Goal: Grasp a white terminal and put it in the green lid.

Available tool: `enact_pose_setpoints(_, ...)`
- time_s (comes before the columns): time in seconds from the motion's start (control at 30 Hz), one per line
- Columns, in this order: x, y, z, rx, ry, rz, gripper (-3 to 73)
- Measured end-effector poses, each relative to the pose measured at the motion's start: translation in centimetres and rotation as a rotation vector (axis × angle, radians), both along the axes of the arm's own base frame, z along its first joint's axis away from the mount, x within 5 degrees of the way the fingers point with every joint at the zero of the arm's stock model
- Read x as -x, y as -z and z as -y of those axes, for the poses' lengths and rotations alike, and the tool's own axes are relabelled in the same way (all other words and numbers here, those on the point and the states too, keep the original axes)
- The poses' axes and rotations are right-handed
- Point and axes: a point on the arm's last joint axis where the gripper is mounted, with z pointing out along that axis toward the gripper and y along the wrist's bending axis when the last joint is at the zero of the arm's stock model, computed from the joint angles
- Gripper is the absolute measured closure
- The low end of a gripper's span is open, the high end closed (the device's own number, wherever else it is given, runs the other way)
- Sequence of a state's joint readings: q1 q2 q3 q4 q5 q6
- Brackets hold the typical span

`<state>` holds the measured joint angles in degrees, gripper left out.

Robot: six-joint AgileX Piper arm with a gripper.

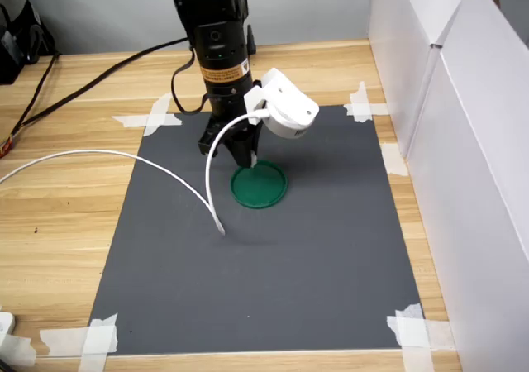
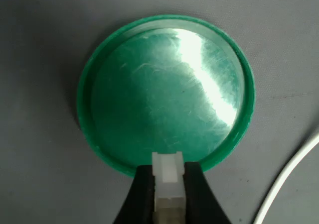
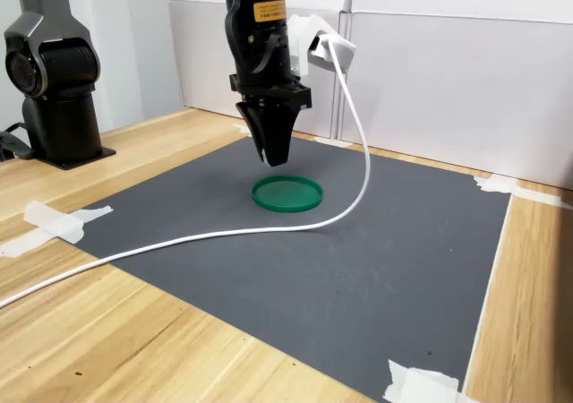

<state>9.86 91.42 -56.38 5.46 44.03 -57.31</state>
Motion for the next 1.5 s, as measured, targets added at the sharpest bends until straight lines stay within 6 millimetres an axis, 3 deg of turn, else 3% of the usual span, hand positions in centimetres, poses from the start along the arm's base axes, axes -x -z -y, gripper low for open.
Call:
enact_pose_setpoints(0.67,-1.0,2.5,-0.2,0.013,-0.055,-0.013,58.7)
enact_pose_setpoints(0.83,-1.2,2.5,-0.3,0.007,-0.051,0.007,47.0)
enact_pose_setpoints(0.97,-1.0,2.5,-1.0,0.008,-0.075,0.007,28.7)
enact_pose_setpoints(1.13,-0.8,2.5,-2.0,-0.004,-0.063,0.002,13.4)
enact_pose_setpoints(1.27,-0.8,1.6,-1.9,-0.007,-0.053,0.046,10.8)
enact_pose_setpoints(1.5,0.3,-2.9,-1.5,-0.059,0.034,0.201,15.7)
